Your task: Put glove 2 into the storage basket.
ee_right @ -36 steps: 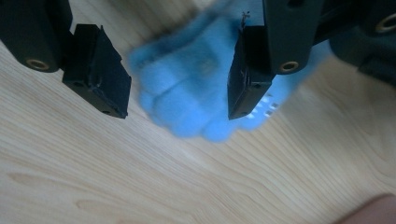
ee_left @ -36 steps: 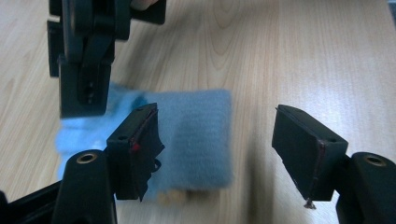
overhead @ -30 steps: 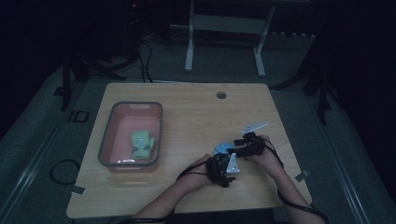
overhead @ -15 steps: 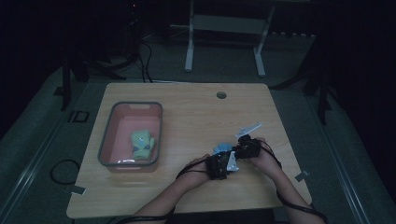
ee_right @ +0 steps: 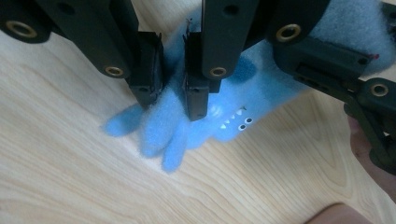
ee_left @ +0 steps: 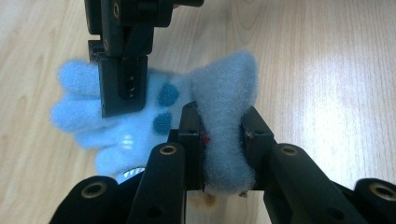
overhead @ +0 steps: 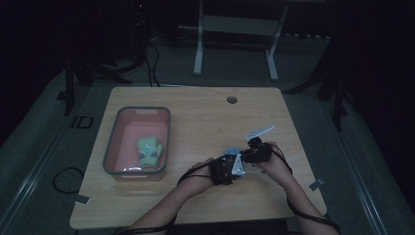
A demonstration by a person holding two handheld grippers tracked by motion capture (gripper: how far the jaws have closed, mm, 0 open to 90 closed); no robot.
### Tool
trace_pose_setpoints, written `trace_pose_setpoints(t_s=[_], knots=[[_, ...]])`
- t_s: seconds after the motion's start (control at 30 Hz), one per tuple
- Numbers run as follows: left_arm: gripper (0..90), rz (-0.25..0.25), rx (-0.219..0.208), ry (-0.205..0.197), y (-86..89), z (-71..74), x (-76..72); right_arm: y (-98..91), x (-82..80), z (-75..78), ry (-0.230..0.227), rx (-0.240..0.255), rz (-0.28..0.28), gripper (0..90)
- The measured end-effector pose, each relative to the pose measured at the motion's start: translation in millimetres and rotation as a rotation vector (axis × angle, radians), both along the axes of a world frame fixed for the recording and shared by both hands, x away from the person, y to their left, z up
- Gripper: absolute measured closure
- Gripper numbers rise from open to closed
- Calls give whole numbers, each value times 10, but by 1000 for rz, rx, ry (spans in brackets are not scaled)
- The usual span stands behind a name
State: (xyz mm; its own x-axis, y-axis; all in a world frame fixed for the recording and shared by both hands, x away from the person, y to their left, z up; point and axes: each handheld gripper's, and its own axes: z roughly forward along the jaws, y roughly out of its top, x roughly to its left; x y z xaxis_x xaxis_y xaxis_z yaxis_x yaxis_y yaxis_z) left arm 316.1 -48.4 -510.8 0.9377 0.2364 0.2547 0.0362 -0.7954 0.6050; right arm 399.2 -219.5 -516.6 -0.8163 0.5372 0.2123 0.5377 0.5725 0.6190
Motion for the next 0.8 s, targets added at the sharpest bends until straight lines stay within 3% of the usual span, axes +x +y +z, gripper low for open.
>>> trace_pose_setpoints(t_s=[0.2, 0.4, 0.8], knots=[[757, 4, 14, -7, 104, 96, -25, 93, -2, 101, -8, 28, 8, 798], [756, 15, 17, -21, 199, 198, -46, 166, 22, 183, 15, 54, 10, 799], [757, 49, 19, -46, 381, 348, -46, 345, 57, 378, -8, 79, 24, 799]])
